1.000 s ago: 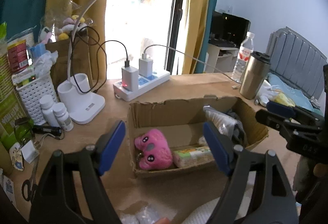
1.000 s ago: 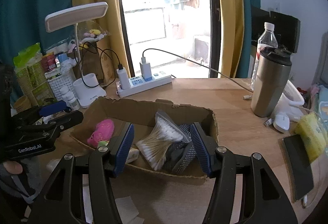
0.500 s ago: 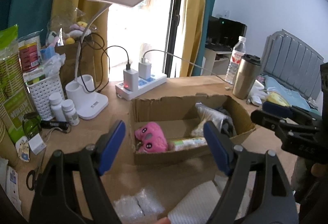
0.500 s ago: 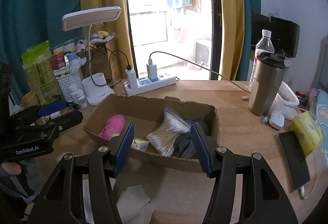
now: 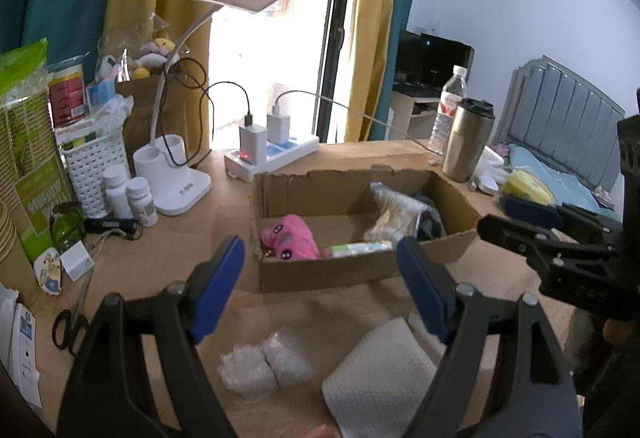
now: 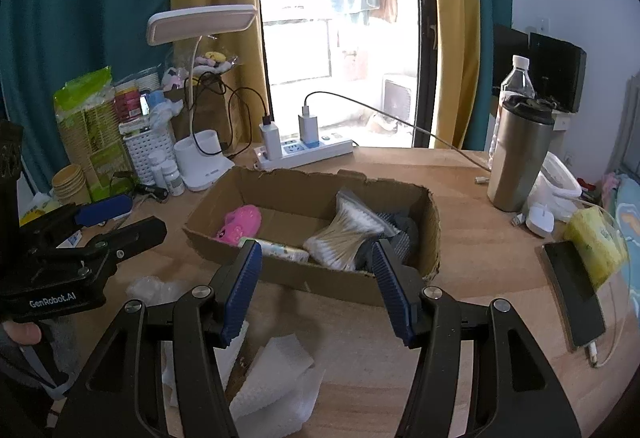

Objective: Organize soft objects
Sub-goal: 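Move both grippers back toward the white towel on the desk, then grasp a white towel with the right gripper while the left grasps another towel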

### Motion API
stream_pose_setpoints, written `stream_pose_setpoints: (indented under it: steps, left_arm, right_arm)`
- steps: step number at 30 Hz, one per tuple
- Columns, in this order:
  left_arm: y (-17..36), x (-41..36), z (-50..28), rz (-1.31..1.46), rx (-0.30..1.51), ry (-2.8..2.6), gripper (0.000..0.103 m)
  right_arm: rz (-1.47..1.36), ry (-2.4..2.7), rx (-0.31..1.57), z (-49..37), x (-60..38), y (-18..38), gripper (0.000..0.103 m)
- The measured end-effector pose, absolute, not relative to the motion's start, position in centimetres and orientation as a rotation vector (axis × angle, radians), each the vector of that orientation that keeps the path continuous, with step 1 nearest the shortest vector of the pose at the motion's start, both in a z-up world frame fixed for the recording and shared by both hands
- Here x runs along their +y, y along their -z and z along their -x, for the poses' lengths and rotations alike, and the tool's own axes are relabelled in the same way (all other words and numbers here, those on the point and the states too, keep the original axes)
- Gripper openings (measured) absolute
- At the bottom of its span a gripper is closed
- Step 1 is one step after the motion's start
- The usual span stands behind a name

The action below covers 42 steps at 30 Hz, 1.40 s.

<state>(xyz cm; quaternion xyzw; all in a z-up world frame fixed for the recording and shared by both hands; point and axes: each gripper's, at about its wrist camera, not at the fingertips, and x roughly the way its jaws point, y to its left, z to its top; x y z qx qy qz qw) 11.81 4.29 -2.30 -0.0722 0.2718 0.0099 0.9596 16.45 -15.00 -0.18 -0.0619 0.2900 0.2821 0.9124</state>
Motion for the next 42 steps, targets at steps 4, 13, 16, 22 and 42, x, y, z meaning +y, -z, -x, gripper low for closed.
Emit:
stream_pose_setpoints:
  steps: [4,13,16,22,42]
  left_arm:
    - [2.8,4.2,-11.1,0.15,0.56,-0.016,0.08]
    - [4.4,4.0,-10.1,0.176,0.582,-0.005,0.08]
    - [4.9,3.6,-9.6,0.173,0.593,0.004,0.08]
    - [6.0,3.2,-9.2,0.17,0.619,0.012,0.08]
    - [10.5,0.1,-10.9,0.134,0.785,0.04,0.08]
  right_arm:
    - [0.131,-0.584,0.611,-15.8,-14.9,0.7,0.061]
    - [0.164,-0.592,0.669,-14.6,-14.5,2.7,0.061]
    - [0.167,-0.592,0.694,-14.3,-14.6,3.6,0.061]
    - [0.166,-0.588,0.749,-13.9,-14.7,5.6,0.061]
    - [0.254,-0.644,0.841,-13.4,-14.6,10.4,0.038]
